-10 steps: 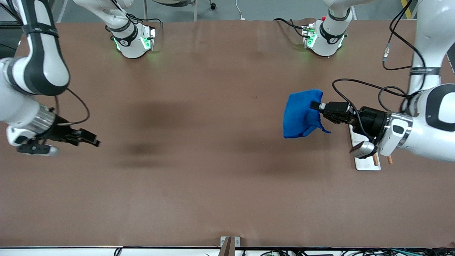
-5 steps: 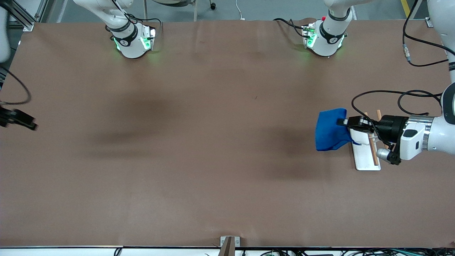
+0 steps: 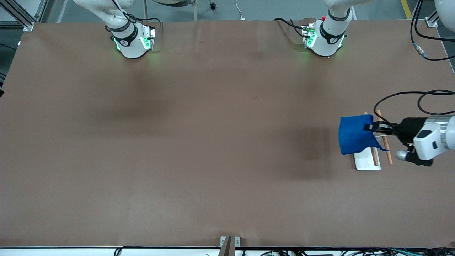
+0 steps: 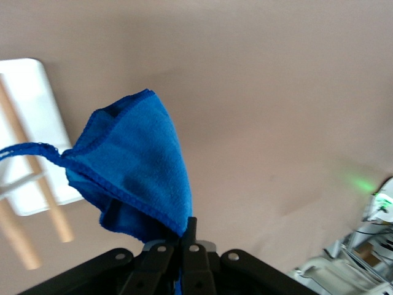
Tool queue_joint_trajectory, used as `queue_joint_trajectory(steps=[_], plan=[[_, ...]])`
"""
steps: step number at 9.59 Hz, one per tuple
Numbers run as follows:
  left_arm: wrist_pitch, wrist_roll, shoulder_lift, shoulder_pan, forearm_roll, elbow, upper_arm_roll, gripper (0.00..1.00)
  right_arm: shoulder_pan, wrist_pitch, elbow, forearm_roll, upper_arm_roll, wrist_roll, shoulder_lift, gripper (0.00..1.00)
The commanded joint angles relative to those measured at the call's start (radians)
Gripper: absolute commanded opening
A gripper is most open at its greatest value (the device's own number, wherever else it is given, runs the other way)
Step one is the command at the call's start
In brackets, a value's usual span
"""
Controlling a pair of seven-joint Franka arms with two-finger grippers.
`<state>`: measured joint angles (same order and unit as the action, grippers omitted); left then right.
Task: Right arm passes towel to left arm to hang
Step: 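Move the towel with the left gripper over the wooden dowel rods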
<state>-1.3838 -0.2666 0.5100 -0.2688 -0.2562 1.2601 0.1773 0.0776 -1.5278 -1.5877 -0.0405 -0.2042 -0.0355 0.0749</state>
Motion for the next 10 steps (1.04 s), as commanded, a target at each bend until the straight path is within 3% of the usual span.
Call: queue_joint_trajectory(steps=[1, 3, 10], plan=[[-0.055, -0.092, 0.037, -0.059, 0.080, 0.028, 0.001, 0.00, 0.057, 0.014, -0.028, 0.036, 0.118, -0.084, 0.049, 1.00], [-0.078, -0.150, 0.076, -0.105, 0.083, 0.032, 0.001, 0.00, 0.044, 0.012, -0.023, 0.047, 0.164, -0.162, 0.043, 1.00], [-0.083, -0.175, 0.099, -0.148, 0.086, 0.038, 0.001, 0.00, 0.028, 0.031, -0.011, 0.019, 0.157, -0.061, 0.042, 1.00]])
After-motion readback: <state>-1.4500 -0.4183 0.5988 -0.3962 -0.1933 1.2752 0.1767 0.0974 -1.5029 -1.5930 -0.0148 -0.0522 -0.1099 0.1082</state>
